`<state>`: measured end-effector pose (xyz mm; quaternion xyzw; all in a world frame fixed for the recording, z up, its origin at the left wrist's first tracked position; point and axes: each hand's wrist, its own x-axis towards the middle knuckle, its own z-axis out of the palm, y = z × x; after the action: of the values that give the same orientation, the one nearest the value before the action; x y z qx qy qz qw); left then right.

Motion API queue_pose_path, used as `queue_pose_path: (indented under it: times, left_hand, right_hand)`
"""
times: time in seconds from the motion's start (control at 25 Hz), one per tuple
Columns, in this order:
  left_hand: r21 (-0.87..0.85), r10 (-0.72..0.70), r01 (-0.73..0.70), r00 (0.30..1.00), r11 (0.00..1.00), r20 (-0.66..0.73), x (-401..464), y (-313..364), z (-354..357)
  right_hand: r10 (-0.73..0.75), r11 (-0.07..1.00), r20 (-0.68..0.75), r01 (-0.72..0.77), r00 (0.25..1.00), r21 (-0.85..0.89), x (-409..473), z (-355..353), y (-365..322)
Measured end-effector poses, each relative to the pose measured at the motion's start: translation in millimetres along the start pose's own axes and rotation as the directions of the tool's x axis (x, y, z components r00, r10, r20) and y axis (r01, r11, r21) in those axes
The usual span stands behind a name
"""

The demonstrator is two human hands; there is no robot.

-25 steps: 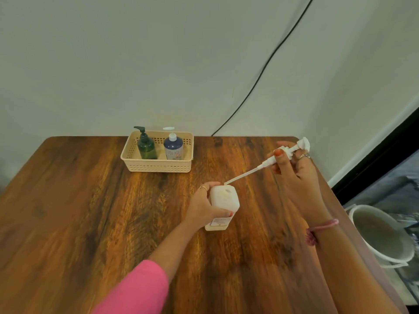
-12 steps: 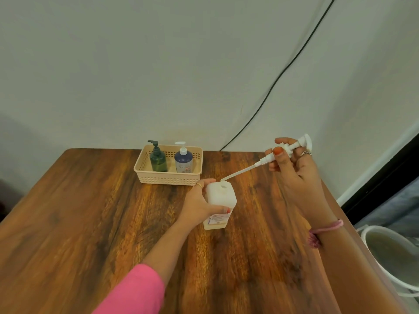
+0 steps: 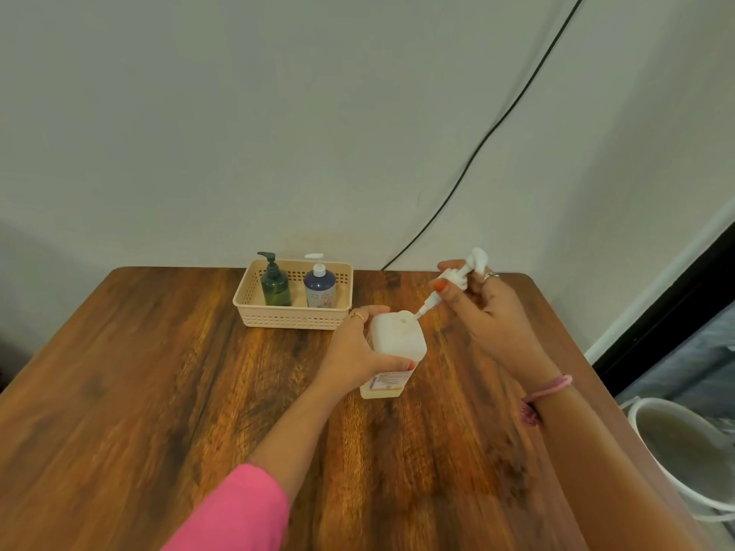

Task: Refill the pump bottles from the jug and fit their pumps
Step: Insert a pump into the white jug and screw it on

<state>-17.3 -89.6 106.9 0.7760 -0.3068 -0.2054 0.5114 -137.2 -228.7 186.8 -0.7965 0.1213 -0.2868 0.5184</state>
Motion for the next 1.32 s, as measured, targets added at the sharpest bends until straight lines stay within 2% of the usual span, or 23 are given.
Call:
queue_pose_path:
  times: [0.16,0.32,0.56,0.64,0.8,0.88,1.08,1.16,1.2,1.32]
  left_hand:
    - [-0.005,0.037,-0.037,0.999,0.999,-0.009,-3.3,14.7,-1.7]
    - [-0.033,0.098,-0.098,0.995,0.995,-0.015,-6.7,26.6,-6.0]
    - [-0.062,0.139,-0.143,0.988,0.988,-0.059,-8.3,41.9,-8.8]
    - [-0.066,0.133,-0.137,0.989,0.988,-0.066,-7.5,43.8,-8.7]
    - [-0.043,0.151,-0.152,0.988,0.987,-0.041,-5.5,47.6,-7.9]
    - [-0.044,0.149,-0.15,0.988,0.988,-0.034,-4.4,48.4,-7.1]
    - [-0.033,0.142,-0.143,0.989,0.989,-0.037,-0.7,51.0,-5.7]
    - [-0.026,0.146,-0.147,0.989,0.989,-0.034,-0.3,53.2,-5.1]
    - [-0.025,0.146,-0.147,0.989,0.989,-0.034,-0.5,54.4,-5.1]
    - [-0.044,0.147,-0.149,0.989,0.988,-0.033,0.0,56.7,-6.9]
  right_hand:
    - [-0.001,0.997,0.092,0.009,0.996,-0.08,2.5,9.8,0.1]
    - [0.065,0.995,0.151,-0.052,0.986,-0.091,4.3,11.0,3.5]
    - [0.067,0.996,0.148,-0.058,0.987,-0.067,6.6,3.5,-1.5]
    - [0.069,0.996,0.241,-0.052,0.968,-0.075,9.5,-6.0,-5.8]
    - [0.068,0.996,0.386,-0.086,0.92,0.029,13.5,-21.2,-12.3]
    - [0.063,0.996,0.358,-0.079,0.932,0.032,15.0,-20.7,-12.3]
    - [0.041,0.999,0.095,-0.04,0.995,-0.012,16.3,-8.2,-9.0]
    - [0.062,0.998,0.059,-0.06,0.996,-0.026,16.8,-7.8,-7.0]
    - [0.078,0.997,0.096,-0.076,0.992,-0.027,17.5,-10.7,-5.9]
    - [0.077,0.996,0.331,-0.091,0.941,0.027,17.7,-24.1,-5.9]
